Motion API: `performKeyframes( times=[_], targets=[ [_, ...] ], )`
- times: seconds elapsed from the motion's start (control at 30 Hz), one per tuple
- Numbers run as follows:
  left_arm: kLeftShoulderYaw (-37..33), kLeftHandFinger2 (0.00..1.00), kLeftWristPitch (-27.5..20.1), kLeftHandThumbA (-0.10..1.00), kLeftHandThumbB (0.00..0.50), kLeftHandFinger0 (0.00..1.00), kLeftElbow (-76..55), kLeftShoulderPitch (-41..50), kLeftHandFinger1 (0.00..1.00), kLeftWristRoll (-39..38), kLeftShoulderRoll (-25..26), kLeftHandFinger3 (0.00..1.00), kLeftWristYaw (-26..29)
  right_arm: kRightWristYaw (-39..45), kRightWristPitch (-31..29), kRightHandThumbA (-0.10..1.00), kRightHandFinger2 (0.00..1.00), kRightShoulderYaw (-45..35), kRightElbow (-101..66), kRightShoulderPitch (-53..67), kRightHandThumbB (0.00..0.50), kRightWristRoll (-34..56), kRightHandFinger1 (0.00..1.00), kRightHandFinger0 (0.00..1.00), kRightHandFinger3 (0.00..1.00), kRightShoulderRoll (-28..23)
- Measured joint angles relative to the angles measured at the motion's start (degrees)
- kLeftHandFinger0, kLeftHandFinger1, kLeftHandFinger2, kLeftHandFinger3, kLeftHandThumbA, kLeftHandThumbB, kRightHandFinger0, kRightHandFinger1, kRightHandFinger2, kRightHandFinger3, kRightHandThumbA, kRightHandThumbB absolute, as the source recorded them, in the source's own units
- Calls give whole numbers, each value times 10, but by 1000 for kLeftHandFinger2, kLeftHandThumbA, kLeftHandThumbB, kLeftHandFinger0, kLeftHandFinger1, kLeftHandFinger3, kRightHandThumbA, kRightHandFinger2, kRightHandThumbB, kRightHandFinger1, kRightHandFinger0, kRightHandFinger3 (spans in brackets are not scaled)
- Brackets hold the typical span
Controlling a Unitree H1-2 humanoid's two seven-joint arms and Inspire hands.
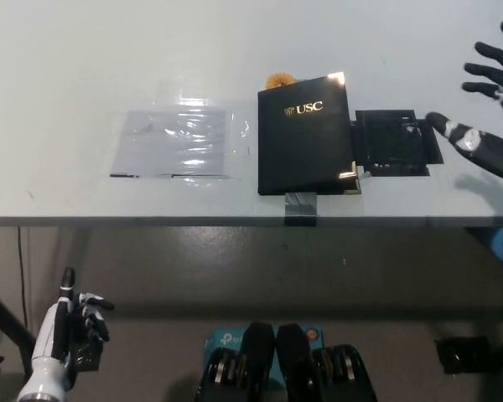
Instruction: The robot uses its right hand to push the cover of the diary kept in the middle of the desk towards the left to open it
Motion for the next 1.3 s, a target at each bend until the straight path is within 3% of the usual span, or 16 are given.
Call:
performKeyframes(
  times=[0.23, 0.33, 0.43, 0.5, 0.6, 0.9, 0.97, 1.03, 1.13, 1.3],
  targets=[
    [0, 181, 0, 1000, 487, 166, 0, 2, 204, -1, -6, 313, 0, -37, 43, 1000, 921, -79, 147, -61, 124, 36, 835, 761, 1000, 63],
    [0, 207, 0, 1000, 466, 184, 0, 1, 218, -1, -6, 319, 0, -52, 49, 1000, 1000, -102, 188, -75, 137, 47, 935, 871, 1000, 86],
    [0, 183, 0, 1000, 451, 171, 0, -1, 205, -1, -6, 325, 0, -65, 52, 1000, 1000, -119, 219, -85, 124, 59, 1000, 955, 1000, 108],
    [1, 160, -1, 1000, 428, 155, 0, -3, 189, -1, -6, 322, 0, -74, 52, 1000, 1000, -128, 239, -91, 115, 66, 1000, 941, 1000, 122],
    [0, 173, -1, 1000, 474, 149, 0, -4, 189, -1, -6, 322, 0, -85, 52, 1000, 1000, -133, 252, -93, 123, 73, 1000, 928, 1000, 138],
    [1, 180, -1, 1000, 464, 174, 0, -6, 202, -1, -6, 348, 0, -117, 51, 1000, 1000, -133, 279, -94, 142, 76, 997, 900, 1000, 177],
    [1, 177, -1, 1000, 476, 172, 0, -5, 202, -1, -6, 346, 0, -121, 51, 1000, 1000, -132, 286, -94, 122, 76, 1000, 910, 1000, 181],
    [1, 167, -1, 1000, 449, 160, 0, -6, 196, -1, -6, 328, 0, -122, 50, 1000, 1000, -130, 291, -93, 103, 76, 1000, 891, 1000, 184],
    [0, 166, -1, 1000, 483, 161, 0, -7, 199, -1, -6, 327, 0, -123, 45, 1000, 1000, -130, 297, -90, 108, 78, 1000, 911, 1000, 188],
    [-2, 171, -1, 1000, 490, 144, 0, -9, 189, -1, -6, 341, 0, -123, 26, 1000, 1000, -129, 312, -76, 125, 82, 1000, 944, 1000, 197]
  ],
)
